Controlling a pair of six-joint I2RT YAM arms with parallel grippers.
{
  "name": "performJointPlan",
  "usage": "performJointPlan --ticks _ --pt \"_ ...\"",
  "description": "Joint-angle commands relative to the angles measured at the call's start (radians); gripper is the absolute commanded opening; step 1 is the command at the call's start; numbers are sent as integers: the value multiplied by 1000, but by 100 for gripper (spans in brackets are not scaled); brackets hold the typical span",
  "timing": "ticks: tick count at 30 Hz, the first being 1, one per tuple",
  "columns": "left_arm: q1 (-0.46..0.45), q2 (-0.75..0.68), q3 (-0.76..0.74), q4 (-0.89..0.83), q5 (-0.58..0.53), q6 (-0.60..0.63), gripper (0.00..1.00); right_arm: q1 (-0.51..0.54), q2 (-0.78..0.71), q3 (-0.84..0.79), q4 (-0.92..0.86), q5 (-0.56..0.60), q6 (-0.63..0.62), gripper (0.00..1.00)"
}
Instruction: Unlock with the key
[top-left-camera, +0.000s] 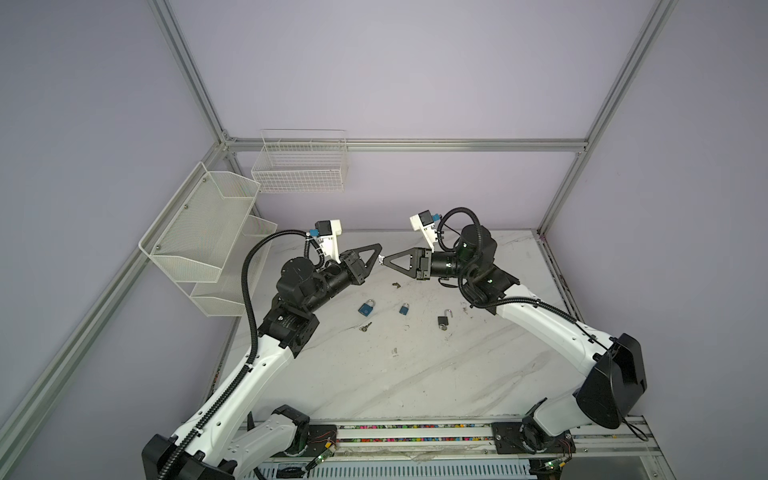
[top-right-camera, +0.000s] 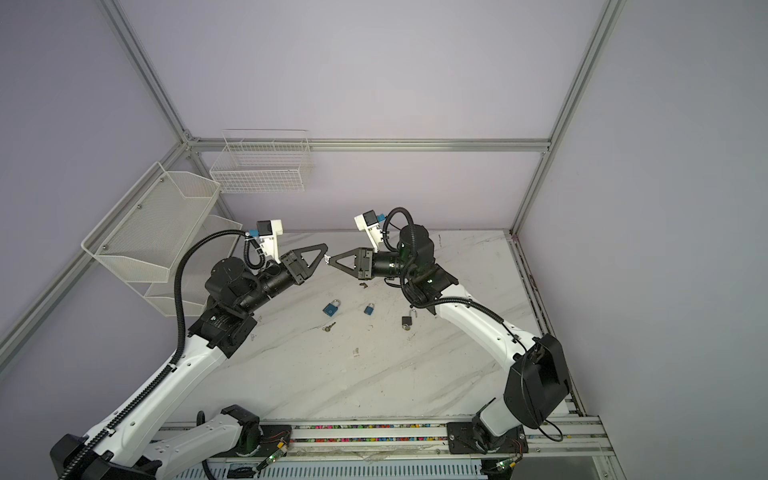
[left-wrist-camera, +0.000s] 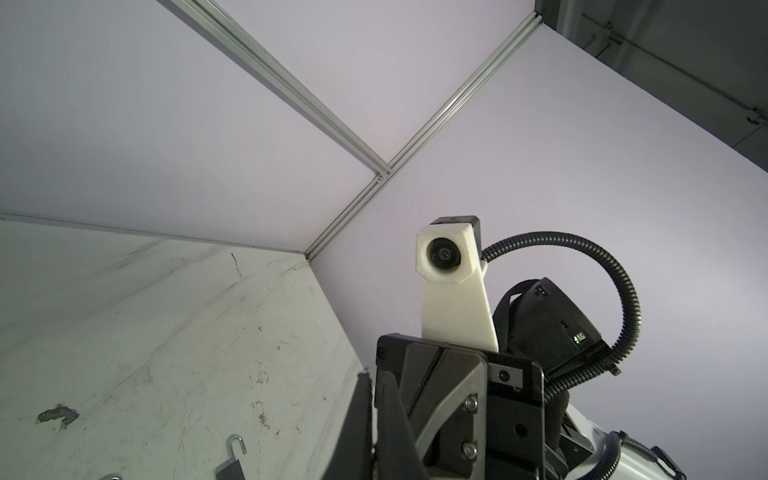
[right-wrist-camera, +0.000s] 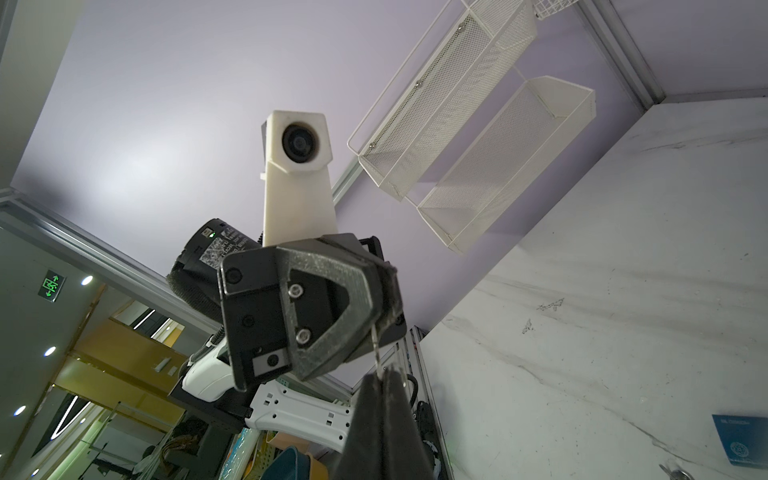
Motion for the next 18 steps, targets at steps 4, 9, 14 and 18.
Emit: performJointPlan --ticks 4,9,14,18 --pt "7 1 76 -7 17 71 0 0 -8 35 41 -6 -12 15" --pt "7 1 70 32 32 91 0 0 -2 20 81 -15 12 29" --pt "7 8 71 52 42 88 0 0 13 3 132 -28 47 33" --pt "7 12 72 69 50 83 0 0 24 2 133 -30 45 34"
